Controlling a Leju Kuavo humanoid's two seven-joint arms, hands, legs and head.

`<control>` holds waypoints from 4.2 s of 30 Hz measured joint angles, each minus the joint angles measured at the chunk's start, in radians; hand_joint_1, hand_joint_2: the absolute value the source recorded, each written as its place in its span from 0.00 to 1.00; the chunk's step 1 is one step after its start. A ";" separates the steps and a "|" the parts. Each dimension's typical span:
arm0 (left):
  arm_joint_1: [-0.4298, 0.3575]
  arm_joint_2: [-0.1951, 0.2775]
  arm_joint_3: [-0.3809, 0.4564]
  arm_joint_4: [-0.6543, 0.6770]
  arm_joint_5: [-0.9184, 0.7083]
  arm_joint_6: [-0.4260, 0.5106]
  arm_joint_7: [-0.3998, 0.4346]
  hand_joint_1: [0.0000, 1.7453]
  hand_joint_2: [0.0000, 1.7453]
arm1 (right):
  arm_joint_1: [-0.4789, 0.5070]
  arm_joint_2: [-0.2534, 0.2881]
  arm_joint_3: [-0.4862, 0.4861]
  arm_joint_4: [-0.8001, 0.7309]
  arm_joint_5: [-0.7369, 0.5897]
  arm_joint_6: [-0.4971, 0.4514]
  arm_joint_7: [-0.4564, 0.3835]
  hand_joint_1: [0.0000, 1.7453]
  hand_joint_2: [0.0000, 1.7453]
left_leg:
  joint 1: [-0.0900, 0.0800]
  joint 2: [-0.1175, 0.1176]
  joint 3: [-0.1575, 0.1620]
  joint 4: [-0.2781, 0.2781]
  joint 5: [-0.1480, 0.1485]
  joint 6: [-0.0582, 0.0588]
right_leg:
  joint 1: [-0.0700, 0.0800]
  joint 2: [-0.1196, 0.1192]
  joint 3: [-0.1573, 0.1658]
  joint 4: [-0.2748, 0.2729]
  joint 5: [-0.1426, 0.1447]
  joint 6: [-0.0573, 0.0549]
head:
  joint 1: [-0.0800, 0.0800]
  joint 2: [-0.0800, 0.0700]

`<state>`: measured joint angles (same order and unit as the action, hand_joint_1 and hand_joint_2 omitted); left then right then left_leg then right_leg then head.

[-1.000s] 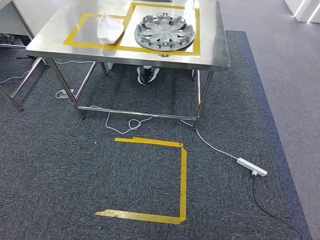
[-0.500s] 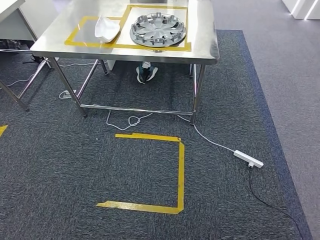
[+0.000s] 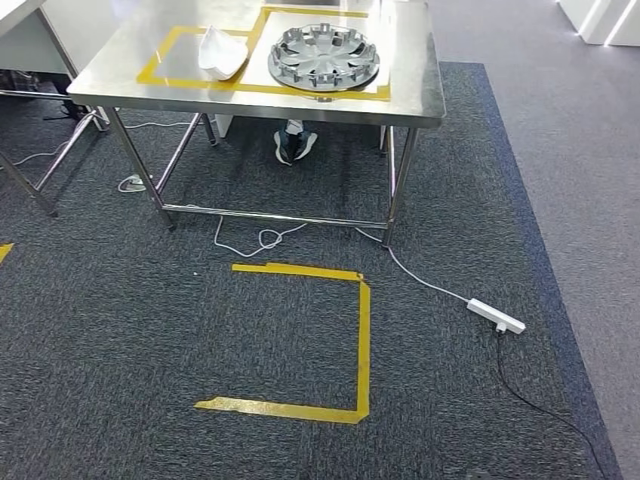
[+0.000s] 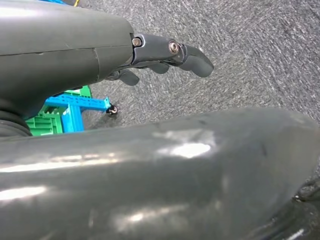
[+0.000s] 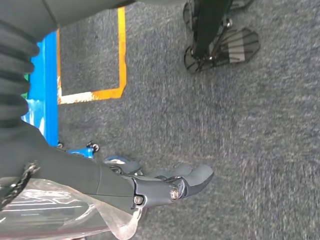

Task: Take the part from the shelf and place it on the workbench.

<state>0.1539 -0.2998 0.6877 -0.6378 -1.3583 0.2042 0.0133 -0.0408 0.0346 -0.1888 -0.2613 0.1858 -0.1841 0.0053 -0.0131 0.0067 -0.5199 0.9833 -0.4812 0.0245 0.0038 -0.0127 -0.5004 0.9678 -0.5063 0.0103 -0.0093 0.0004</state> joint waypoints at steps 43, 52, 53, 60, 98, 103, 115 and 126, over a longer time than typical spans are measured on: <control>-0.050 0.043 -0.016 0.128 0.019 0.087 -0.010 0.00 0.00 | 0.008 0.000 -0.045 0.007 0.020 -0.002 -0.048 0.00 0.00 | 0.030 -0.017 -0.167 0.297 -0.103 -0.040 | -0.017 -0.034 0.004 0.025 -0.021 -0.001 | -0.008 0.000; -0.020 0.031 -0.031 0.085 0.020 0.027 -0.005 0.00 0.00 | -0.002 0.000 -0.049 0.009 0.048 -0.011 -0.051 0.00 0.00 | 0.004 0.041 -0.038 0.030 -0.001 0.004 | -0.003 -0.095 0.008 0.038 -0.049 0.023 | -0.003 0.000; -0.017 0.029 -0.032 0.082 0.021 0.026 -0.004 0.00 0.00 | -0.004 0.000 -0.049 0.009 0.053 -0.013 -0.051 0.00 0.00 | 0.007 0.031 -0.039 0.028 0.002 0.008 | -0.005 -0.067 -0.005 0.068 -0.071 0.028 | -0.002 0.000; -0.018 0.024 -0.035 0.078 0.036 0.035 -0.004 0.00 0.00 | 0.002 0.000 -0.047 0.011 0.095 -0.033 -0.050 0.00 0.00 | 0.003 -0.064 -0.047 0.028 0.015 0.018 | -0.009 0.023 -0.093 0.229 -0.094 0.026 | 0.002 0.000; -0.088 0.072 -0.064 0.226 0.028 0.138 0.035 0.00 0.00 | -0.003 0.001 0.046 0.002 0.249 -0.039 0.001 0.00 0.00 | 0.008 -0.127 -0.069 0.043 0.012 -0.017 | -0.007 0.063 0.001 0.008 -0.005 -0.016 | -0.013 0.000; -0.109 0.087 -0.063 0.266 0.040 0.161 0.031 0.00 0.00 | 0.006 0.002 0.054 -0.001 0.258 -0.040 0.002 0.00 0.00 | 0.018 -0.019 -0.188 0.295 -0.111 -0.048 | -0.013 -0.019 0.014 -0.006 -0.005 -0.018 | -0.019 0.000; -0.132 0.108 -0.059 0.334 0.072 0.188 0.018 0.00 0.00 | -0.004 0.004 0.069 -0.008 0.272 -0.044 -0.002 0.00 0.00 | 0.022 0.022 -0.057 0.031 0.012 -0.005 | -0.017 -0.041 0.007 0.086 -0.106 0.036 | -0.008 0.000; -0.148 0.115 -0.046 0.373 0.090 0.206 0.001 0.00 0.00 | 0.003 0.004 0.080 -0.008 0.282 -0.048 -0.008 0.00 0.00 | 0.020 -0.135 -0.069 0.034 0.021 -0.019 | -0.019 0.106 -0.019 0.035 -0.019 0.013 | -0.003 0.000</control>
<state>0.0062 -0.1853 0.6415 -0.2651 -1.2682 0.4103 0.0138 -0.0379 0.0389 -0.1085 -0.2688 0.4681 -0.2318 -0.0031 0.0072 -0.1281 -0.5886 1.0174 -0.4600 0.0059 -0.0147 0.0935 -0.5194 1.0025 -0.5253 0.0229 -0.0127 0.0004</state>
